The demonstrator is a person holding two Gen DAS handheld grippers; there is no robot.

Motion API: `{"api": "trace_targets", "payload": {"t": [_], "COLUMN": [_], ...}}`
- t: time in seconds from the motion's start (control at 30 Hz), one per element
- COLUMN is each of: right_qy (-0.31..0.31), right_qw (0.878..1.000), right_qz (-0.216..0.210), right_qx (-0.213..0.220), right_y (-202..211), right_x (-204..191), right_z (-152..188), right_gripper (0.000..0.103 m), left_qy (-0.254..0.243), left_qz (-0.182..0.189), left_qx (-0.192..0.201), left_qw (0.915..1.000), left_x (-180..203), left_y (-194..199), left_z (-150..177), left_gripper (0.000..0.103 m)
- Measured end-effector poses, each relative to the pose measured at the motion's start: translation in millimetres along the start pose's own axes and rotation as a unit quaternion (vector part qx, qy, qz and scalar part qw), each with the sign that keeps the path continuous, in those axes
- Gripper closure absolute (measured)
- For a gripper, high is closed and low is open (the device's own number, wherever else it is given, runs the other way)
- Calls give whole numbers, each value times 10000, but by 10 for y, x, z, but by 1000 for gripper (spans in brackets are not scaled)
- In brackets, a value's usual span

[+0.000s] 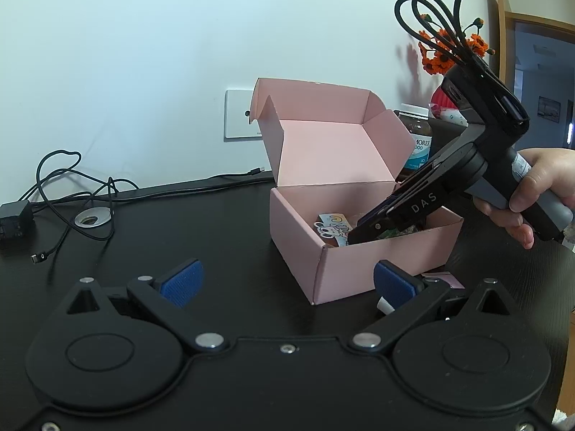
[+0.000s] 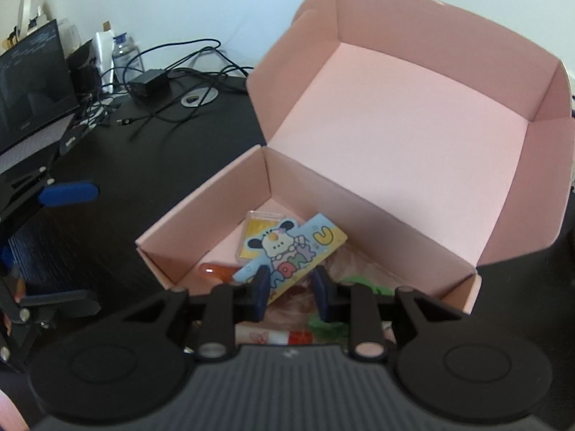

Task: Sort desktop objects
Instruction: 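Open the right gripper to release the bag inside the box, then withdraw the right gripper up out of the pink box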

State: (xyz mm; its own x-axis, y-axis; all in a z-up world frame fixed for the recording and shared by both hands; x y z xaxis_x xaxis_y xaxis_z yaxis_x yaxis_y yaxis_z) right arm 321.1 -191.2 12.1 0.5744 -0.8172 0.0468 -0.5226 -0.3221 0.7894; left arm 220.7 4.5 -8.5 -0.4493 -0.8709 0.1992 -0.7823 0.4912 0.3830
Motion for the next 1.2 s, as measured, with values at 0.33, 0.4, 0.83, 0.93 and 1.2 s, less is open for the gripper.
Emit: {"api": "trace_targets", "payload": {"t": [0.33,0.4,0.83,0.93,1.2], "right_qy": [-326,-382,-519,-498,-577], "right_qw": [9991,9986,9960,9958,9900], "right_qz": [-91,-74,344,423,818], "right_qx": [248,347,637,639,996], "right_y": [118,180,368,384,521], "right_x": [45,42,48,22,-2], "right_z": [17,14,18,27,75], "right_gripper": [37,26,4,2,1], "left_qy": [27,18,-63,-31,-132], "left_qz": [-18,-19,-46,-59,-62], "left_qx": [2,5,14,9,-1], "left_qw": [10000,10000,10000,10000,9999], "left_x": [-9,-6,22,10,43], "left_y": [-1,1,5,4,-3], "left_z": [-2,-2,0,-3,1], "left_gripper": [0,0,0,0,0]}}
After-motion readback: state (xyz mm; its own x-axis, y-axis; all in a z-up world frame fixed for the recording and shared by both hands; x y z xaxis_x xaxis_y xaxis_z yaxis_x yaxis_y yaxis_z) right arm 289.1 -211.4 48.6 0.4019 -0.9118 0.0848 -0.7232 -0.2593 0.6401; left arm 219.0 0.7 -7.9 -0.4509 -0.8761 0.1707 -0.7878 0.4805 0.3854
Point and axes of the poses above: each gripper's, at about its wrist camera, not at the fingertips, and y roughly against the way its jaws point, x to its right, z to its underside, the point moved 3 cm from there along -y, roughly the way its jaws point, and after that the axes turned 9 degrees about y, right-handed, at the moved point
